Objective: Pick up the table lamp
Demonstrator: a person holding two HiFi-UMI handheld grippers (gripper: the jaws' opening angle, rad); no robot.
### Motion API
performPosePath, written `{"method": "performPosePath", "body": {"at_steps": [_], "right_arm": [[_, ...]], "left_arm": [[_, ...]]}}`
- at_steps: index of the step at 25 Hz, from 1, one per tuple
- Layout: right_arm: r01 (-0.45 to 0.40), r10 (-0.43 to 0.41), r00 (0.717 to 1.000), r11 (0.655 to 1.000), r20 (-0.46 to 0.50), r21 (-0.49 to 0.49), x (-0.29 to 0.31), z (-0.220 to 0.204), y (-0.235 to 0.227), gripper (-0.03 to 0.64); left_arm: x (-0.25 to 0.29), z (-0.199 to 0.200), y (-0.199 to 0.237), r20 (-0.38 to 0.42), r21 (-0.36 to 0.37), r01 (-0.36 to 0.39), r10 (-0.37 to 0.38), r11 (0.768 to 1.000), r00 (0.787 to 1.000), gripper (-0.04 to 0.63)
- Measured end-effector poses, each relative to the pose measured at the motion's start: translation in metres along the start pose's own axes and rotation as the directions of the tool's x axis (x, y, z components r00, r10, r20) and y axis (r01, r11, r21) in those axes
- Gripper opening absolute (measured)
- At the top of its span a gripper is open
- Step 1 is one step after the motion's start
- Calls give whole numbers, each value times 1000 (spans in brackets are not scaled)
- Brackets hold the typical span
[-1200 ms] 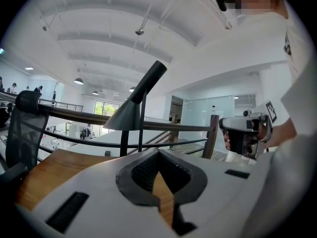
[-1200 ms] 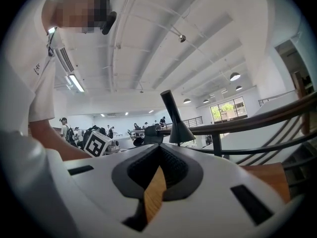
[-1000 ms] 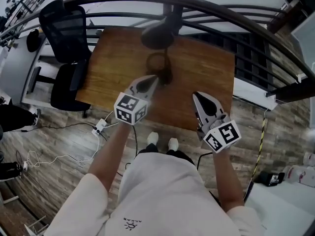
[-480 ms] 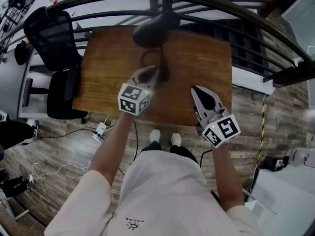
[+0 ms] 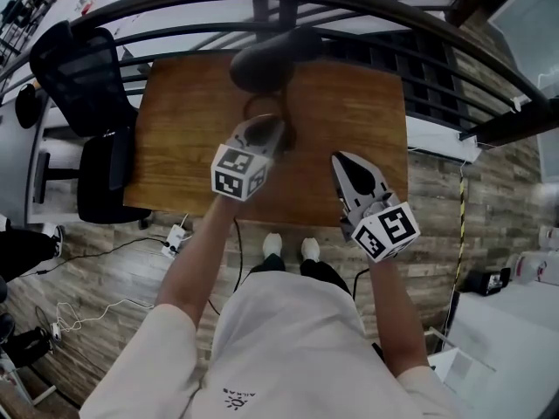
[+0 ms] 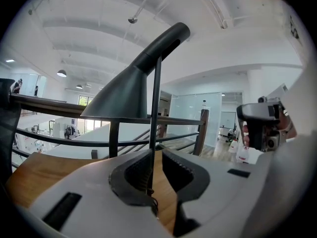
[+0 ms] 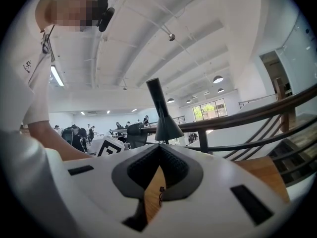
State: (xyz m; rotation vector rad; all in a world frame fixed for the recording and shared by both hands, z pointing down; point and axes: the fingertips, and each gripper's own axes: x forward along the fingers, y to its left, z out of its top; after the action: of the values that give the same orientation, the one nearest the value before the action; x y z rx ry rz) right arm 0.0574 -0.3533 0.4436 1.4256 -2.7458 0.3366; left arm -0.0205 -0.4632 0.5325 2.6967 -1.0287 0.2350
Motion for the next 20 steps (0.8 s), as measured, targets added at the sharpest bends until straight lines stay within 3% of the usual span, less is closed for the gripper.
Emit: {"method": "performPosePath", "body": {"at_steps": [11, 20], "right_arm": [[21, -21, 1000, 1000, -13, -2, -3, -3, -6, 17], [25, -25, 1000, 1000, -19, 1, -4, -4, -8, 17]], "left_arm": [[17, 18, 2, 41, 13, 12, -13, 1000, 999, 183], [26, 34, 1, 57, 30, -6, 4, 1000, 998, 189]]}}
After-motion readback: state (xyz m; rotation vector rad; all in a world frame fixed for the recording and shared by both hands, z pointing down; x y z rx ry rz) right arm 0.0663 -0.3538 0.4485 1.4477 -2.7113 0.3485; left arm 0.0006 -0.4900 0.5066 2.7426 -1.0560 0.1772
